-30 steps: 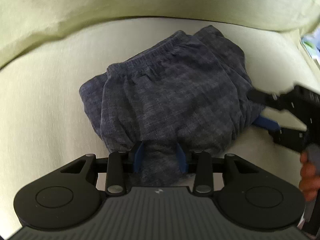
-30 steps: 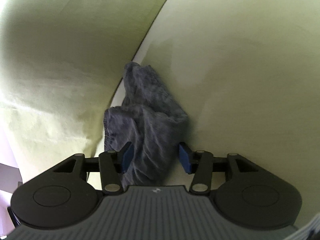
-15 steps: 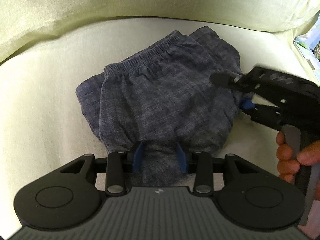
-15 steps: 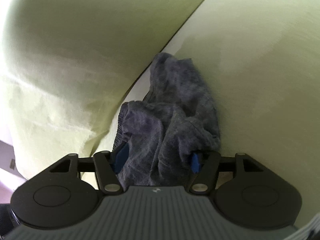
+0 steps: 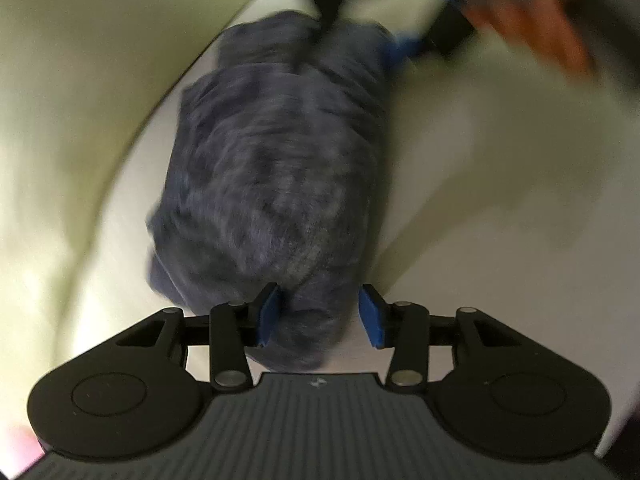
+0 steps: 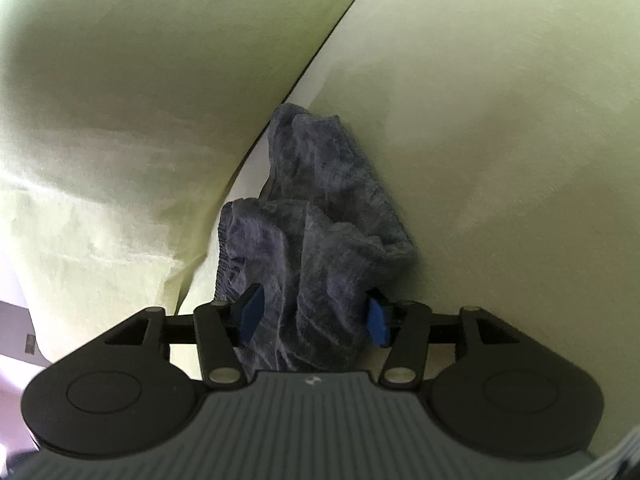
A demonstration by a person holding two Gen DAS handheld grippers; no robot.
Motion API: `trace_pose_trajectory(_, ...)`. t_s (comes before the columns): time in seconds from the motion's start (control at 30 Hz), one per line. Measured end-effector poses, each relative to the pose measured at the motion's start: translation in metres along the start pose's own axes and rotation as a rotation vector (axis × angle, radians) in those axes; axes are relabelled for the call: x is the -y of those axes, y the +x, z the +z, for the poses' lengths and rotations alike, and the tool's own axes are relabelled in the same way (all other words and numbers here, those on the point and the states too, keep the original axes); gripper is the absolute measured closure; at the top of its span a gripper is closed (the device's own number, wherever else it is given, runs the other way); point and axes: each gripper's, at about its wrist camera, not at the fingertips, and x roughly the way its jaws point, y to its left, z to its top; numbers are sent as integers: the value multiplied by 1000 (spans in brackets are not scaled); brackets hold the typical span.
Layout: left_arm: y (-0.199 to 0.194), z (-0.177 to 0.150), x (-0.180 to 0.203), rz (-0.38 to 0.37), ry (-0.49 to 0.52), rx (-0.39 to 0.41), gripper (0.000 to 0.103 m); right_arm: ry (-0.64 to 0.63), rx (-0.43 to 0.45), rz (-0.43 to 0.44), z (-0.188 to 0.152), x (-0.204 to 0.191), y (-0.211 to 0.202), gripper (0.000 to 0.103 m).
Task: Fold clothes
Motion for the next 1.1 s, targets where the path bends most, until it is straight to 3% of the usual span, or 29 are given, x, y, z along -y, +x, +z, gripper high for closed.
trace_pose_trajectory(0.1,3,0,14,52,126,36,49,-19,12,5,-2,-3,3,41)
trace_pose_trajectory(0.2,5,-8,14,60,140,81,48,-52,22,16,-1,-6,12,42)
trace_pose_trajectory(0.23,5,-10,13,53,130,92,52,-67,23,19,0,-8,16,45)
trace_pose_trajectory(0.3,6,-14,3,1,44,106,68,-99,16,-3,1,-11,23,88)
trace_pose_trajectory(0.4,4,-12,-16,-45,-101,96,85,-102,-3,-15,6,-13,27,91)
trace_pose_trajectory(0.47,1,-9,-30,-79,-207,94,87,-121,-8,6,10,-18,10,92)
trace_pose_trajectory(0.63,-30,6,-51,-189,-440,159,88,-127,-14,12,35,-47,-22,92)
trace_pose_trajectory(0.73,-47,20,-53,-214,-548,182,88,-157,-25,15,60,-60,-47,92)
trace_pose_trajectory(0.93,-95,82,-30,-292,-855,263,88,-285,-95,-28,126,-71,-117,92)
trace_pose_trajectory(1.0,-116,113,-19,-386,-996,333,88,-354,-112,-72,149,-81,-146,92)
trace_pose_trajectory(1.1,-137,140,-11,-542,-1171,439,88,-524,-142,-205,185,-118,-197,92)
